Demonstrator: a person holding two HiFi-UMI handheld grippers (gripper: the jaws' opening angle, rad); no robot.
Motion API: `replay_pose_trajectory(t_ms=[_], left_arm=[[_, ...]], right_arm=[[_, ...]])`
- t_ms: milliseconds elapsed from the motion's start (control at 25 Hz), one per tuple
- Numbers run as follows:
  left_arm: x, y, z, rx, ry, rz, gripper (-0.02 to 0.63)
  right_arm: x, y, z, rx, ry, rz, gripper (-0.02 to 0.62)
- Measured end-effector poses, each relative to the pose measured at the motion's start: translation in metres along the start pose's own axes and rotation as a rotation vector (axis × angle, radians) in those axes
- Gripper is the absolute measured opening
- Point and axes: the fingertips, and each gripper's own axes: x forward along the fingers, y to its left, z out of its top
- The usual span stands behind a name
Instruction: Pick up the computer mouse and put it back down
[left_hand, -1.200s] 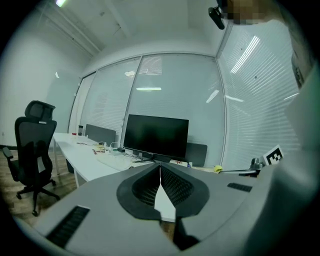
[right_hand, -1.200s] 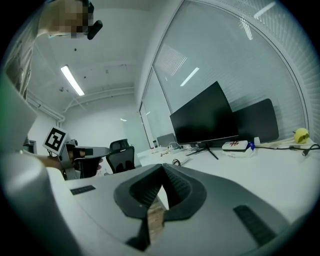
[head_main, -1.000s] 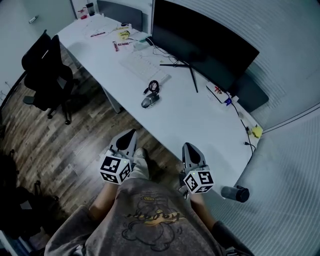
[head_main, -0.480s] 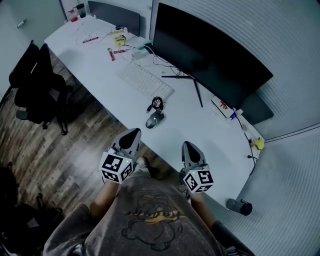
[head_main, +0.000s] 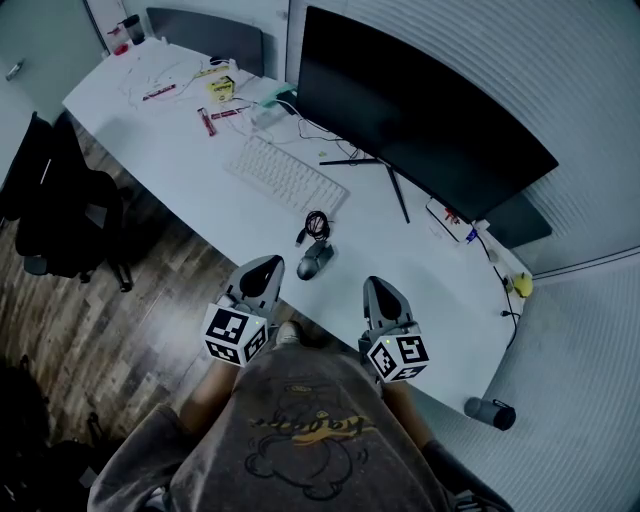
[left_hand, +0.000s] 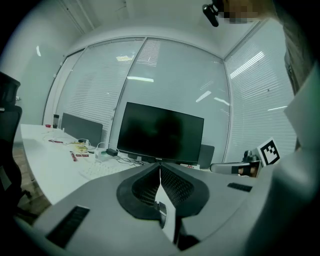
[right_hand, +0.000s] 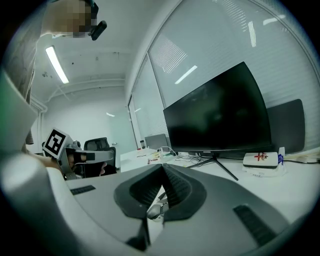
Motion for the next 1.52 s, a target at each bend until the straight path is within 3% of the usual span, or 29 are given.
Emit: replay_pose_trajectory(t_ms=[480,920,1240,1520], left_arm=[[0.035,-0.003,0.019,0.02,-0.007,-0.013,0.02],[0.057,-0.012,0.011,0.035,0.007,-0.001,0.027],[0.067,-0.019,0.005,0.028,0.017,-0.023,0.254],[0.078,-0.022,-0.016,0.044,0.093,-0.037,0.331]], right_arm=[[0.014,-0.025,0.018,0.007,-0.017,-0.008,0.006],[0.013,-0.047,0.018,0.017,-0.021,0.005,0.006],[0.013,-0.055,0.015,0.021,-0.007,0.023,0.006],[0.014,-0.057,0.014,0.02,-0.002,0.036,0.006]])
